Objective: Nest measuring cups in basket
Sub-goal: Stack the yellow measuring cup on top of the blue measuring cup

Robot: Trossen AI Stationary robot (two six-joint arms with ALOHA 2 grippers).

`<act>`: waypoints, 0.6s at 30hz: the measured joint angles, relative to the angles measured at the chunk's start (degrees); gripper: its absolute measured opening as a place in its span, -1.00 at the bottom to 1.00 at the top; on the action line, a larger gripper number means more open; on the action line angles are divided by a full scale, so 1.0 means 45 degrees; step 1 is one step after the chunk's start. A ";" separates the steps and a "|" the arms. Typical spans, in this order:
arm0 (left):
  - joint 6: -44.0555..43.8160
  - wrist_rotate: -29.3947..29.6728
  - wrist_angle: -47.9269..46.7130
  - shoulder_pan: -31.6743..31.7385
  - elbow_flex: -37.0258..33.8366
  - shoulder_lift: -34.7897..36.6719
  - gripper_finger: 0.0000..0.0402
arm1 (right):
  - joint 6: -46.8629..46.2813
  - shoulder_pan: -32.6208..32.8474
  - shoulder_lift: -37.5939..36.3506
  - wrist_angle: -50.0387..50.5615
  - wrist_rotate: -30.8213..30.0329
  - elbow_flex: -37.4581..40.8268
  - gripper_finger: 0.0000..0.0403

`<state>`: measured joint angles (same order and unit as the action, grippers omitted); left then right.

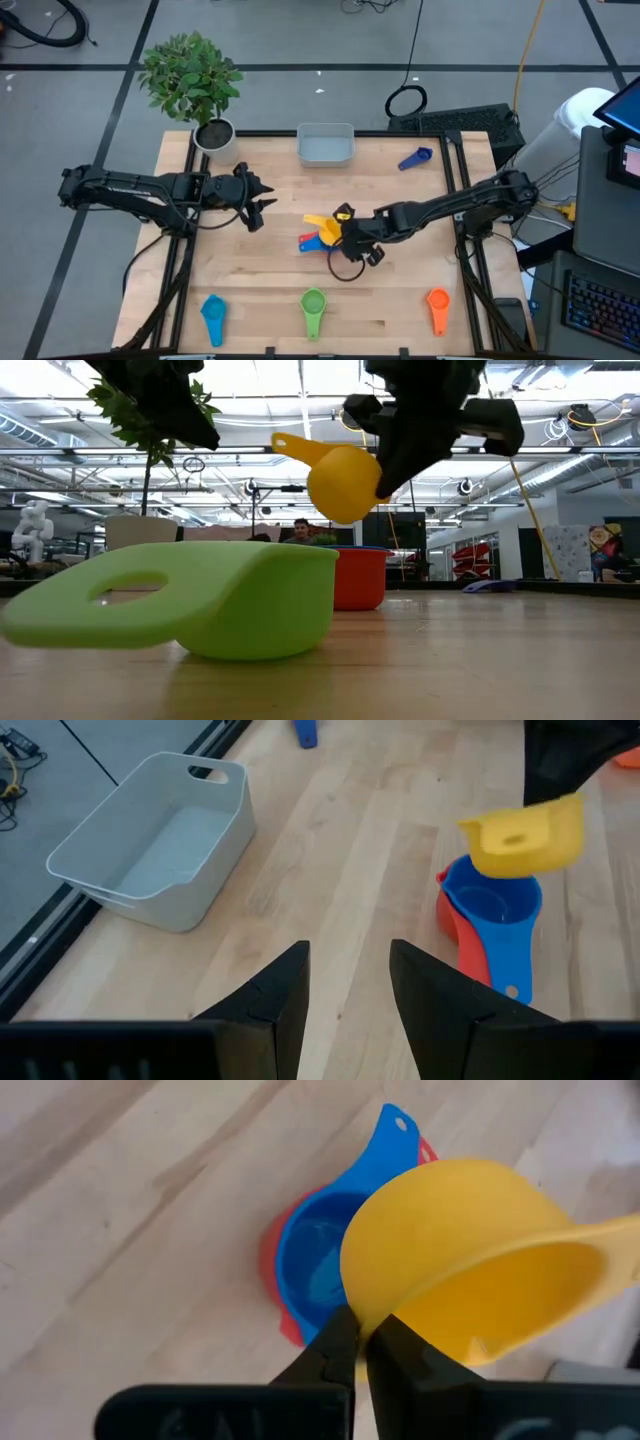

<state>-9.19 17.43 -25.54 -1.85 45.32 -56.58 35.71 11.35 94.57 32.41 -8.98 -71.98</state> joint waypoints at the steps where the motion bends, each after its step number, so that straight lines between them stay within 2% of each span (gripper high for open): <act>1: 0.0000 0.0001 0.0000 0.0004 0.0000 0.0000 -0.28 | 0.0271 0.0026 0.0202 0.0268 -0.0007 -0.0268 -1.00; 9: -0.0015 0.0000 0.0010 0.0000 0.0000 0.0000 -0.28 | 0.1734 0.0123 0.1613 0.2920 -0.0499 -0.1889 -1.00; 18: 0.0092 0.0005 0.0011 -0.0003 0.0000 0.0000 -0.28 | 0.2386 0.0118 0.1708 0.3225 -0.0715 -0.2647 -1.00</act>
<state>-8.78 17.45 -25.49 -1.86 45.32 -56.58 46.45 11.88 102.26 46.92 -12.20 -83.89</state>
